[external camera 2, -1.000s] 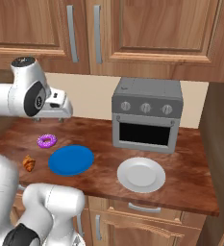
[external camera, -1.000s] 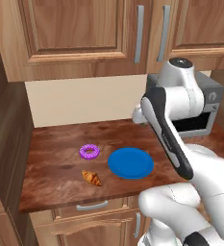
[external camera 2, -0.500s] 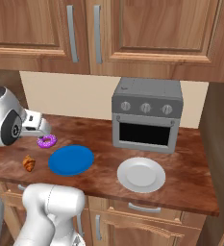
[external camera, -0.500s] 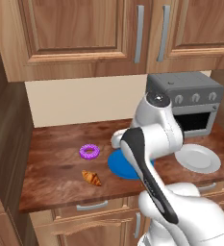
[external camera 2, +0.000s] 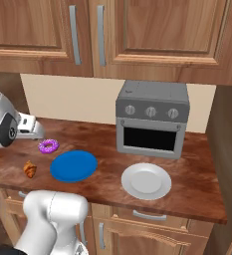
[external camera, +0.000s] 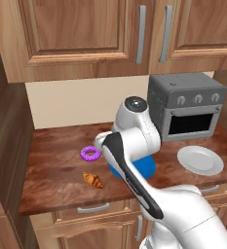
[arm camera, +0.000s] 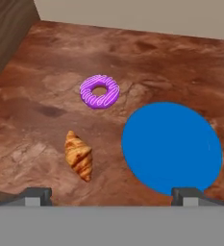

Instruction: Place the pastries on the plates.

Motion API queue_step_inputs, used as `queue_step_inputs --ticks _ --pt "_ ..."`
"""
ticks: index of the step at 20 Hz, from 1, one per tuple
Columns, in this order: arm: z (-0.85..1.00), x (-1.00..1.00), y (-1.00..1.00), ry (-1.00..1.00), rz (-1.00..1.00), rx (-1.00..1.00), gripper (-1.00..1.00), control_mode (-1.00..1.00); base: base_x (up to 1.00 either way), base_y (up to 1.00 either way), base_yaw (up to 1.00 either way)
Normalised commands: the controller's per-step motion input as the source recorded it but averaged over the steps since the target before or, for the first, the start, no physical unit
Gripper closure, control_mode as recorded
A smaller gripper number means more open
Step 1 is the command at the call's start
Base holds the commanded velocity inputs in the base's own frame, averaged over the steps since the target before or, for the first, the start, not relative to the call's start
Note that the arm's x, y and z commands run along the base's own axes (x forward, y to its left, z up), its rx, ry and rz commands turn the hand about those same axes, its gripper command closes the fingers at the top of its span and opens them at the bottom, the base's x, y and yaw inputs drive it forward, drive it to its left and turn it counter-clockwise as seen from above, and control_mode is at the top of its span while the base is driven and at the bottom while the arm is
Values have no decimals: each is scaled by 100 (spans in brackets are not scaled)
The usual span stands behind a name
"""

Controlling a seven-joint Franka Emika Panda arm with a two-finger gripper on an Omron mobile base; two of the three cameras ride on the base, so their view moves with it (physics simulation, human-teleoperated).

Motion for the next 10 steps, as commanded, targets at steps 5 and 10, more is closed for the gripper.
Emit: queue_step_inputs --ticks 5,10 --pt "-17 55 12 13 3 2 -100 -100 0 0 0" --pt "-10 11 17 0 0 0 -100 -100 0 0 0"
